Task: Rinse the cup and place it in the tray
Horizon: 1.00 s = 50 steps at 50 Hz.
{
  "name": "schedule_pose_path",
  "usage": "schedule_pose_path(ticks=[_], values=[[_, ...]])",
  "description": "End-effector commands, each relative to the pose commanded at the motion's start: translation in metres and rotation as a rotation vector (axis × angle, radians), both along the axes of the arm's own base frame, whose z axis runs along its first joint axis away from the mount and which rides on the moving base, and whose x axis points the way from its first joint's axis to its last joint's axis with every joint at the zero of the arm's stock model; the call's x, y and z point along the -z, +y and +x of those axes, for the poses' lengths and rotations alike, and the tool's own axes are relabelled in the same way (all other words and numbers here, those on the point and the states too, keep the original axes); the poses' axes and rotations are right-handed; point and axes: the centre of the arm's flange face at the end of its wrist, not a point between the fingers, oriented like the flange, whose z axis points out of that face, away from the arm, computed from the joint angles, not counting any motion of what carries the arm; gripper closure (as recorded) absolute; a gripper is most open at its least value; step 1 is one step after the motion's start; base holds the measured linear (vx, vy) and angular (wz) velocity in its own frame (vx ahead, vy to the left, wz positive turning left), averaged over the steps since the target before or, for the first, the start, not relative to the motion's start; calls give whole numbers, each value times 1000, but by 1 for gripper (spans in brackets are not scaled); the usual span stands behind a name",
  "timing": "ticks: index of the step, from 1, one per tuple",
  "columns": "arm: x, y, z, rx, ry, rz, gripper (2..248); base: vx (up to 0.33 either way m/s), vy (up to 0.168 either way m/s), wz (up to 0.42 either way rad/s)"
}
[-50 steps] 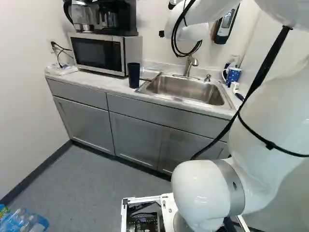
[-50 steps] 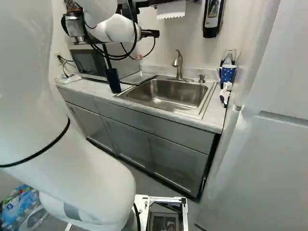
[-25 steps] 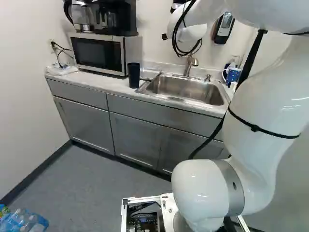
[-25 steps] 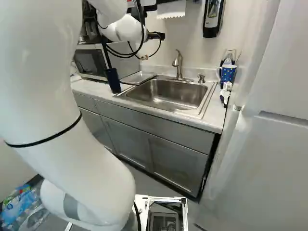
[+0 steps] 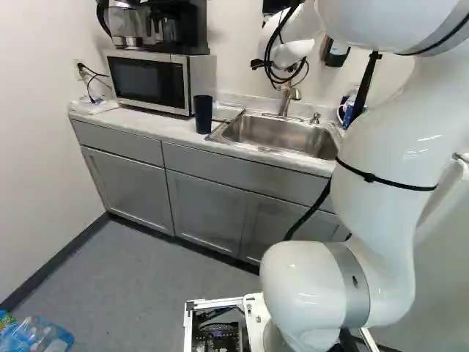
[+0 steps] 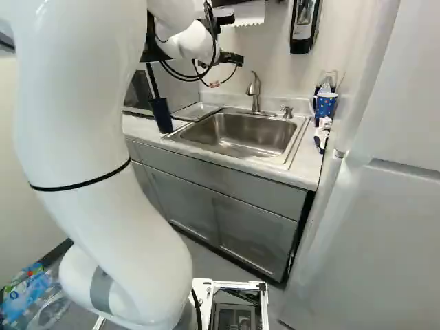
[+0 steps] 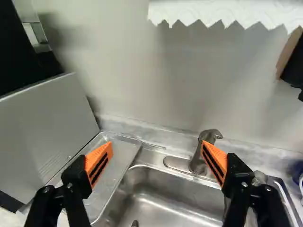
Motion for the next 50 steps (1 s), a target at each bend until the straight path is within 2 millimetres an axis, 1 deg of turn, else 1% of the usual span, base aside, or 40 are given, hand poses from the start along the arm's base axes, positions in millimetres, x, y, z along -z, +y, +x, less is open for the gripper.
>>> schedule_pose_path(ticks=[33,50], values=[[17,-42,39,57,147,24,3,0,0,0],[24,-56,59,71,190,33,3,0,0,0]])
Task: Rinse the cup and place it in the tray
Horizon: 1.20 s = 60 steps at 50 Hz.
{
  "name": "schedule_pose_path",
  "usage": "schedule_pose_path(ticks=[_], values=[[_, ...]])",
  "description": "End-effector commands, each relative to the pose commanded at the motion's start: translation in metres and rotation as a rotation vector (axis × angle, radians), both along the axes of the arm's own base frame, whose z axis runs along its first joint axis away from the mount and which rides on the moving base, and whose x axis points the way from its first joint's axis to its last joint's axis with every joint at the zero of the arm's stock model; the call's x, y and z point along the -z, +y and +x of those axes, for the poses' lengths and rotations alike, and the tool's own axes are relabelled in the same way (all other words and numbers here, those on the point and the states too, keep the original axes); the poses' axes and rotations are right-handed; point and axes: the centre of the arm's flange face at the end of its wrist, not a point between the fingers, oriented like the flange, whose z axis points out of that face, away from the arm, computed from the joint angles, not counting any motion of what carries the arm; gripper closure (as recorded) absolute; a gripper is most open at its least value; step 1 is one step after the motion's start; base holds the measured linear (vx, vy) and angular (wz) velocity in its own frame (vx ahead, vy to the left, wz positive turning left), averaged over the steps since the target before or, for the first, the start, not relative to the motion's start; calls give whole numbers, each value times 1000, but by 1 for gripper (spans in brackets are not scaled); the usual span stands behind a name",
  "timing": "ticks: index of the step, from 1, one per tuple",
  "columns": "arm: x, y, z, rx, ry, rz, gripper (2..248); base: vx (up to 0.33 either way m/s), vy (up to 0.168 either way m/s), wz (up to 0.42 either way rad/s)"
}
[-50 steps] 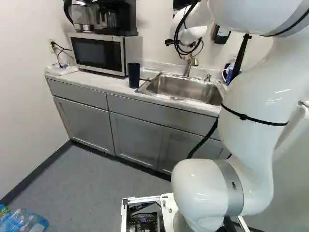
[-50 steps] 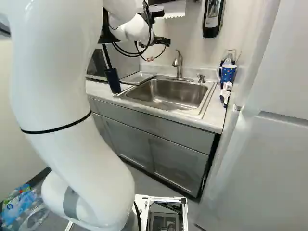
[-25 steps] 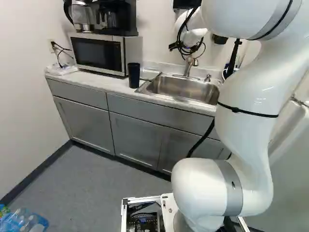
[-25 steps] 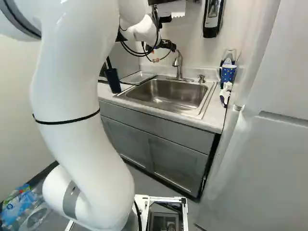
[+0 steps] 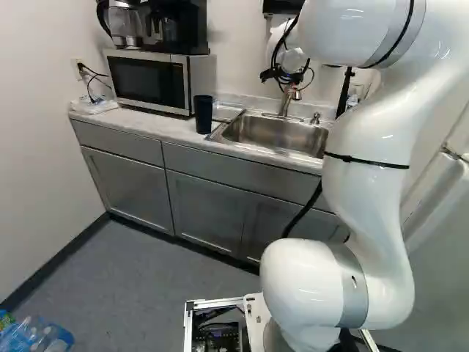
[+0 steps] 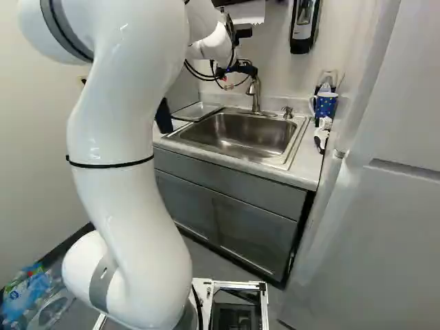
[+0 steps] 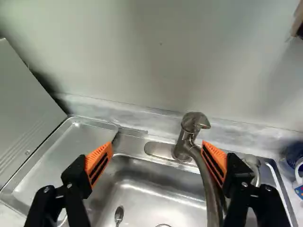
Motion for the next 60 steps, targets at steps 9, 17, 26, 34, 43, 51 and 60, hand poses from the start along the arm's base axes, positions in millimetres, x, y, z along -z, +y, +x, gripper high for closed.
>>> schedule_pose_path(ticks=[9,17,26,34,43,51,60], values=[[1,-4,11,2,-6,-1,3,0,0,0],[3,-6,21,2,-11,-2,3,0,0,0],[4,-6,32,-1,-22,-5,3,0,0,0],[4,-7,43,-3,-37,-8,3,0,0,0],[4,-7,54,-6,-63,-13,3,0,0,0],[3,-7,60,-7,-91,-19,3,0,0,0],[0,-8,61,-7,-124,-25,3,0,0,0]])
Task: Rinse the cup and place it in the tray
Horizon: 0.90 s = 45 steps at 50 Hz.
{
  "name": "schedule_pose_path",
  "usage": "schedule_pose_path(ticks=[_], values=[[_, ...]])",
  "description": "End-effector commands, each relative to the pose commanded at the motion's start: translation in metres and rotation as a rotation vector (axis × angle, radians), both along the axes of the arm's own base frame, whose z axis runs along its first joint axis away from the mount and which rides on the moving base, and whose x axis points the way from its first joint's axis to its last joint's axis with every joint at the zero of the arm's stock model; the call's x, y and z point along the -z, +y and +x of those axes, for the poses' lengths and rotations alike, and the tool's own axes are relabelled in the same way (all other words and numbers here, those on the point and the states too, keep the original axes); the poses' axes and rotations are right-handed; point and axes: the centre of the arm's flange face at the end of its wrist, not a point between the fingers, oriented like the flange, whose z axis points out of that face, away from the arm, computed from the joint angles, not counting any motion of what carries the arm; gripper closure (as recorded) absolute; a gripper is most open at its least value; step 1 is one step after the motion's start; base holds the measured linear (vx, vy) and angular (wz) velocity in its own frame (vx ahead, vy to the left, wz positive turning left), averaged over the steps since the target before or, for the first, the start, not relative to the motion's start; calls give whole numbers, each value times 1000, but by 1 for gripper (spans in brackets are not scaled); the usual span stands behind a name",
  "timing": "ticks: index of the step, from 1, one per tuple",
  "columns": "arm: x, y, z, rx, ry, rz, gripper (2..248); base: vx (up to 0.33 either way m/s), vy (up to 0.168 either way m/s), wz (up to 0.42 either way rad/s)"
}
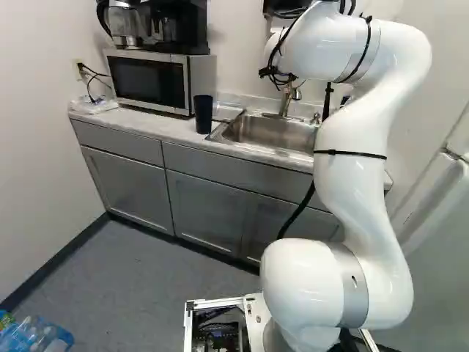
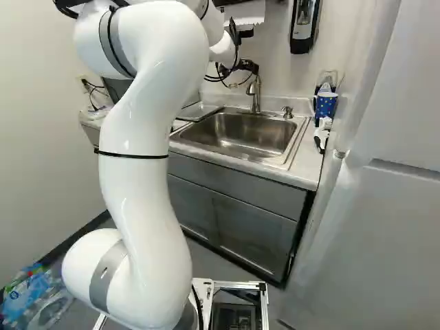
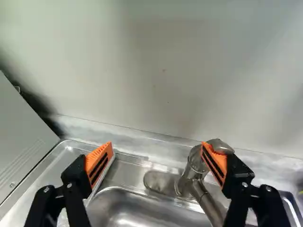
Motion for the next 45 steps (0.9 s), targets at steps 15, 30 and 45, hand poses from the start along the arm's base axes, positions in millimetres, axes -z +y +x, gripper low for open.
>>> schedule_pose_path(ticks=[15,30,45], values=[[-3,0,1,0,-40,-8,3,0,0,0],[-4,0,0,0,-39,-8,3,0,0,0],[-7,-2,-20,9,-26,-5,3,0,0,0]])
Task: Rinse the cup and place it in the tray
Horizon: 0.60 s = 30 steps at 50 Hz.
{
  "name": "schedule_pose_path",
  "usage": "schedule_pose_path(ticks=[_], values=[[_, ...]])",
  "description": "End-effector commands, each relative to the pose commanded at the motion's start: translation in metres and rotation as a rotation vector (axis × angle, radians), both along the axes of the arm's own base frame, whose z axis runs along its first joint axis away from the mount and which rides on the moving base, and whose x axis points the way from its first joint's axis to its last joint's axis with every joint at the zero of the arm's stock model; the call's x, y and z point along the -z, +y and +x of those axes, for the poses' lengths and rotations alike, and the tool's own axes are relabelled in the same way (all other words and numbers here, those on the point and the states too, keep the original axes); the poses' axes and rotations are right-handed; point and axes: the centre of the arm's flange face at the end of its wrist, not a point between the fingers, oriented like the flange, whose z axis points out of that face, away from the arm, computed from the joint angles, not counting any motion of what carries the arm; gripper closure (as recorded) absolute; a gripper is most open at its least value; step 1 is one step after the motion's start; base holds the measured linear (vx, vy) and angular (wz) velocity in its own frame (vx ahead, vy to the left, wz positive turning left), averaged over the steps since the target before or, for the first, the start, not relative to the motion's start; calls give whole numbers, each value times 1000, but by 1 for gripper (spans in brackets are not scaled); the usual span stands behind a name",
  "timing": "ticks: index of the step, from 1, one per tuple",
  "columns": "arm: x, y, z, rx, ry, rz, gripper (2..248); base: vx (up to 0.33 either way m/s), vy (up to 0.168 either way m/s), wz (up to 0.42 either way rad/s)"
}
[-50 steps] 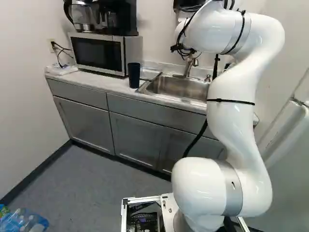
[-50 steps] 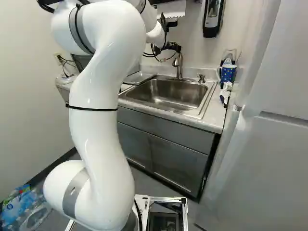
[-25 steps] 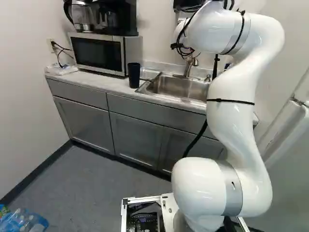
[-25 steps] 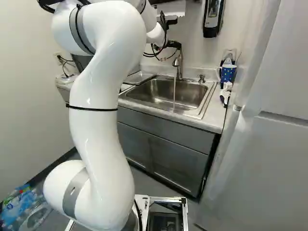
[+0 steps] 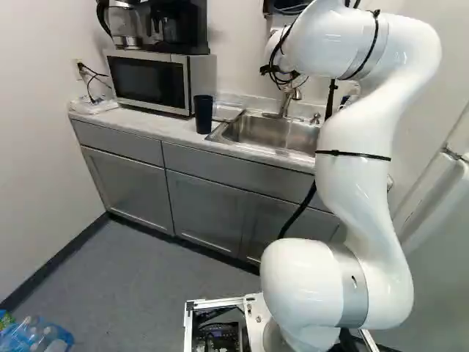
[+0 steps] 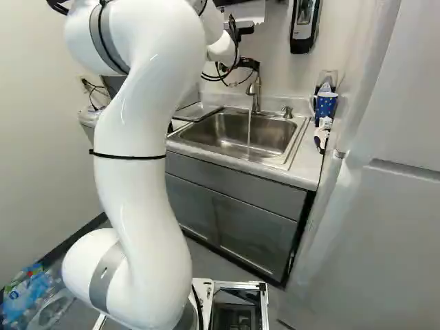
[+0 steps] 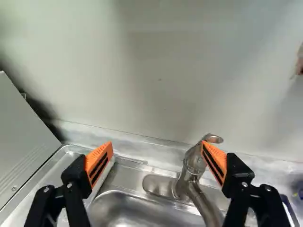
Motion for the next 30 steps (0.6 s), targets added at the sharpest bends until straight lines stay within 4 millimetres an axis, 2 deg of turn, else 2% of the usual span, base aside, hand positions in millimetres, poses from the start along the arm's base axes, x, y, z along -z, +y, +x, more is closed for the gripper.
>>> schedule_pose_path(ticks=[30], values=[[-7,-13,-58,38,28,6,3,0,0,0]])
